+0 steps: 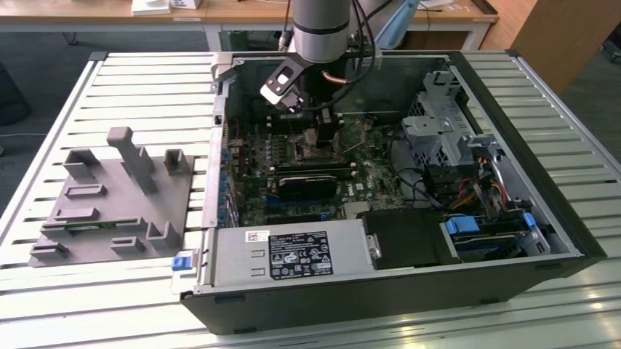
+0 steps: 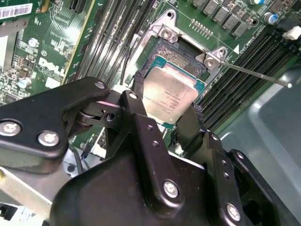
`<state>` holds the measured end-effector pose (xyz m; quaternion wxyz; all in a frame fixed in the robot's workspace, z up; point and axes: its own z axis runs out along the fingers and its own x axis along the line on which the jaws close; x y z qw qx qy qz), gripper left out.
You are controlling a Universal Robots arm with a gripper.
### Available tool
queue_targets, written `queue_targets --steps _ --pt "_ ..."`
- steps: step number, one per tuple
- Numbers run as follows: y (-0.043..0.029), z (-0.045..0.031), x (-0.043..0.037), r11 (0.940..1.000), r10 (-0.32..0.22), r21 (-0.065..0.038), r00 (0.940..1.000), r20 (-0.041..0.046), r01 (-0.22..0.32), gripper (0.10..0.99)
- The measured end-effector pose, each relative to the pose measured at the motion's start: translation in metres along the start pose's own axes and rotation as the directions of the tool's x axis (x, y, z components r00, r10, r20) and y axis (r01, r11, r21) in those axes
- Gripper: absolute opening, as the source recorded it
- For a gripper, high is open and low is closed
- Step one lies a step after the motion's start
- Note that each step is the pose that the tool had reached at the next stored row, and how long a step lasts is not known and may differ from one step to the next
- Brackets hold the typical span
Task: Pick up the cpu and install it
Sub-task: 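Place the cpu into insertion slot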
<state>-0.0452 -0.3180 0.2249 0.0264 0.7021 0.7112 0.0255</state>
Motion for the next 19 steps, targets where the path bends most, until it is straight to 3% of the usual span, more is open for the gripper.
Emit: queue_targets --steps 6,19 --pt "-0.0015 0.0106 0.0000 1.0000 0.000 0.000 1.0000 0.0000 0.000 0.533" --pt "-0.0026 0.0224 0.0000 1.0000 0.000 0.000 1.0000 0.0001 0.000 0.533"
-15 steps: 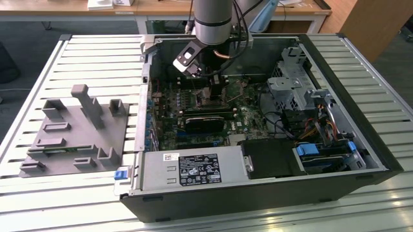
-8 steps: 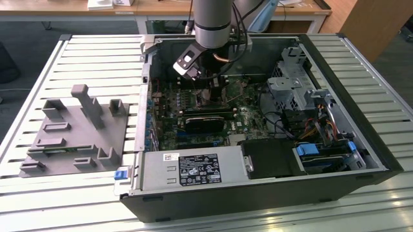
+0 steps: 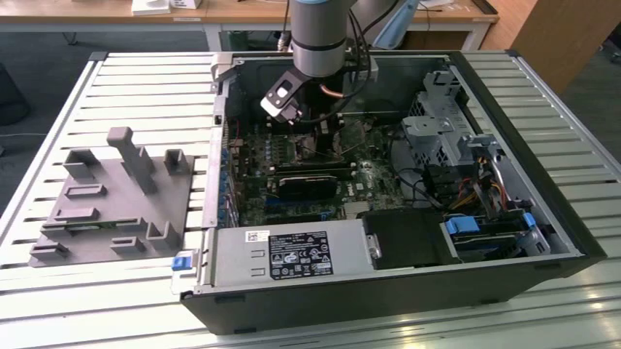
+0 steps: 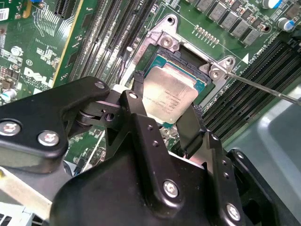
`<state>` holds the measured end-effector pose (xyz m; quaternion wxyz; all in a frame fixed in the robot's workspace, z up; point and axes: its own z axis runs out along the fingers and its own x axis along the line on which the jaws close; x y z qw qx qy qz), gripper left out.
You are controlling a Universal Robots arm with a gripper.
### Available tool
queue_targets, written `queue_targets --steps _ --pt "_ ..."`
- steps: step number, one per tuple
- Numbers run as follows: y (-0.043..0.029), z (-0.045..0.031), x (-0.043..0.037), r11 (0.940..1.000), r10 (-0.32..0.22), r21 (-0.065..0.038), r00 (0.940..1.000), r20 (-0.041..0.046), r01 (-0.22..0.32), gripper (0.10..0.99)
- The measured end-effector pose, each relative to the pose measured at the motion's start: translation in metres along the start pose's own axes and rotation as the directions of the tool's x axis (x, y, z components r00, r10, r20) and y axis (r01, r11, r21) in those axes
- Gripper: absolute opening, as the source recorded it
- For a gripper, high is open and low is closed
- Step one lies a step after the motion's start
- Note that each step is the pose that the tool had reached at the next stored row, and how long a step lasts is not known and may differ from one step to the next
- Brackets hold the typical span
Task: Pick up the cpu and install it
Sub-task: 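Place the cpu into insertion slot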
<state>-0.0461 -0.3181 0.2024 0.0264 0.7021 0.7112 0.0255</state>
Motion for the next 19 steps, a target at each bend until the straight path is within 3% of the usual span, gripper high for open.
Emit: queue_targets --steps 19 --pt "-0.0011 0.0078 0.0001 1.0000 -0.001 0.000 1.0000 0.0001 0.001 0.533"
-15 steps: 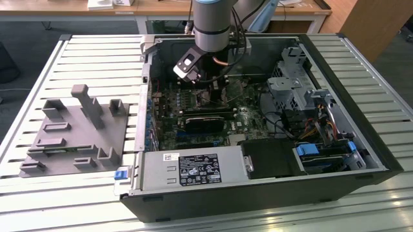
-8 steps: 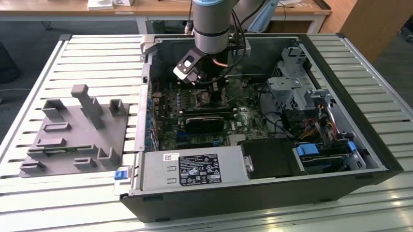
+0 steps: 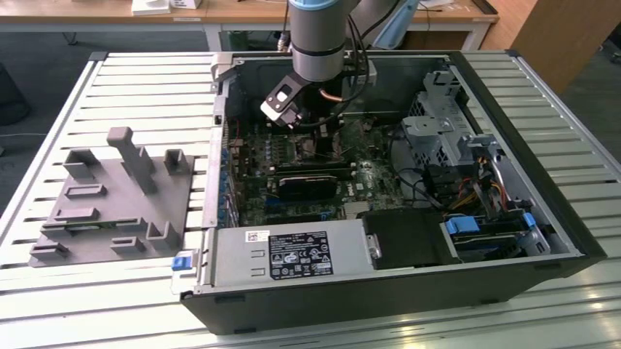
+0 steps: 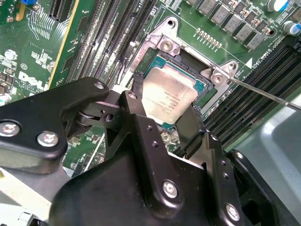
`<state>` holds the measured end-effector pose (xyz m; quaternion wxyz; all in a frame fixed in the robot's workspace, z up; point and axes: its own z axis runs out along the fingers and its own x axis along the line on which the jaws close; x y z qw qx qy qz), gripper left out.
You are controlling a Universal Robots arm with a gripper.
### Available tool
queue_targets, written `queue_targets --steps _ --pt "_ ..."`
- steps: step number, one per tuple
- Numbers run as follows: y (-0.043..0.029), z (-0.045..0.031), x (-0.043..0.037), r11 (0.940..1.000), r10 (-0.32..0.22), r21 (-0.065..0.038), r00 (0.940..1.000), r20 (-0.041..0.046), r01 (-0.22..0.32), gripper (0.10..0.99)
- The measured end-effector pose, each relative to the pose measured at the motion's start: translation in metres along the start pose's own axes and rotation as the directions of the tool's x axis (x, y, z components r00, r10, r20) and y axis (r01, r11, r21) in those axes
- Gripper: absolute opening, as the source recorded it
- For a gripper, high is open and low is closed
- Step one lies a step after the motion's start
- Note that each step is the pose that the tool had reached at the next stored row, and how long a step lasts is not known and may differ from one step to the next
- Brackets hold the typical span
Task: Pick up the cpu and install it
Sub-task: 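Place the cpu into insertion slot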
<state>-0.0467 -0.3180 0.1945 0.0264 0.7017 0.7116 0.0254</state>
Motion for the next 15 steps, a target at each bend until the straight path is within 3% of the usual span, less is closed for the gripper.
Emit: queue_targets --steps 5,6,15 --pt "0.0001 0.0005 0.0001 1.0000 0.000 0.000 1.0000 -0.0006 0.000 0.545" --pt "0.0001 0.0005 0.0001 1.0000 0.000 0.000 1.0000 -0.0004 0.000 0.608" --pt "0.0000 0.0006 0.0022 1.0000 0.000 0.000 1.0000 -0.0004 0.000 0.608"
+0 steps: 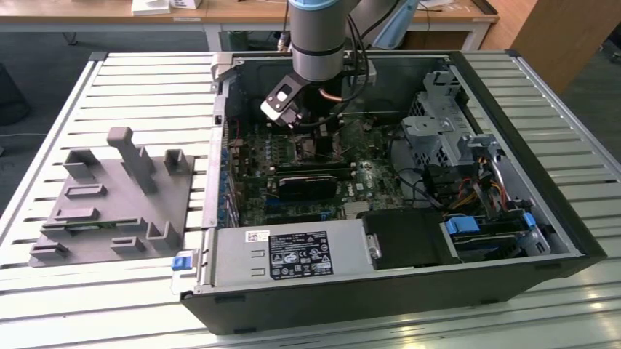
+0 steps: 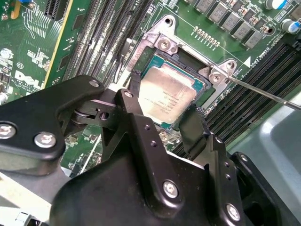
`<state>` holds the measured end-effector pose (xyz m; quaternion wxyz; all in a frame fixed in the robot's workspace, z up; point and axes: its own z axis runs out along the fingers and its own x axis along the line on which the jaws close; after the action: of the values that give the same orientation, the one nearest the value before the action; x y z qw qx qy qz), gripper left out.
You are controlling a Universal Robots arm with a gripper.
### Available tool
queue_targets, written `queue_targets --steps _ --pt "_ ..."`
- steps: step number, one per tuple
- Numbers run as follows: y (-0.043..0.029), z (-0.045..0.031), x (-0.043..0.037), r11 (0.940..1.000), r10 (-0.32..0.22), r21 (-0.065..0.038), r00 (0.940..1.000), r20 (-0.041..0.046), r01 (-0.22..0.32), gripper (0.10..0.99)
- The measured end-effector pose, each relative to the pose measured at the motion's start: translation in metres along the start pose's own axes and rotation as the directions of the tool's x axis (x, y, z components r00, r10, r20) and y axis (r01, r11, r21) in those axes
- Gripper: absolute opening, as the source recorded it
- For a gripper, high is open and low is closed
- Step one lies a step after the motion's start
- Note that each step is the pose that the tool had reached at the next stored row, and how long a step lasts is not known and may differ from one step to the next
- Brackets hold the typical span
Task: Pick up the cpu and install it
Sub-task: 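Place the cpu into insertion slot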
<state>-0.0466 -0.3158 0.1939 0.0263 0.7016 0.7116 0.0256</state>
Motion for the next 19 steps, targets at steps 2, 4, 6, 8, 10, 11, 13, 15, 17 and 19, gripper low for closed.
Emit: queue_targets --steps 2,4,6,8,10,11,13,15,17,19 --pt "0.0000 0.0001 0.0001 1.0000 0.000 0.000 1.0000 -0.0004 0.000 0.608" --pt "0.0000 0.0004 0.0003 1.0000 0.000 0.000 1.0000 -0.0014 0.000 0.608" --pt "-0.0001 0.0006 0.0004 1.0000 0.000 0.000 1.0000 -0.0025 0.000 0.608" --pt "-0.0001 0.0010 0.0008 1.0000 0.000 0.000 1.0000 -0.0037 0.000 0.608" --pt "-0.0001 0.0009 0.0008 1.0000 0.000 0.000 1.0000 -0.0037 0.000 0.608" --pt "-0.0001 0.0009 0.0008 1.0000 0.000 0.000 1.0000 -0.0036 0.000 0.608" --pt "-0.0001 0.0008 0.0008 1.0000 0.000 0.000 1.0000 -0.0035 0.000 0.608" --pt "0.0000 -0.0004 0.0007 1.0000 0.000 0.000 1.0000 -0.0020 0.000 0.608" --pt "0.0002 -0.0024 0.0008 1.0000 0.000 0.000 1.0000 -0.0011 0.000 0.608" --pt "0.0004 -0.0056 0.0008 1.0000 0.000 0.000 1.0000 -0.0008 0.000 0.608"
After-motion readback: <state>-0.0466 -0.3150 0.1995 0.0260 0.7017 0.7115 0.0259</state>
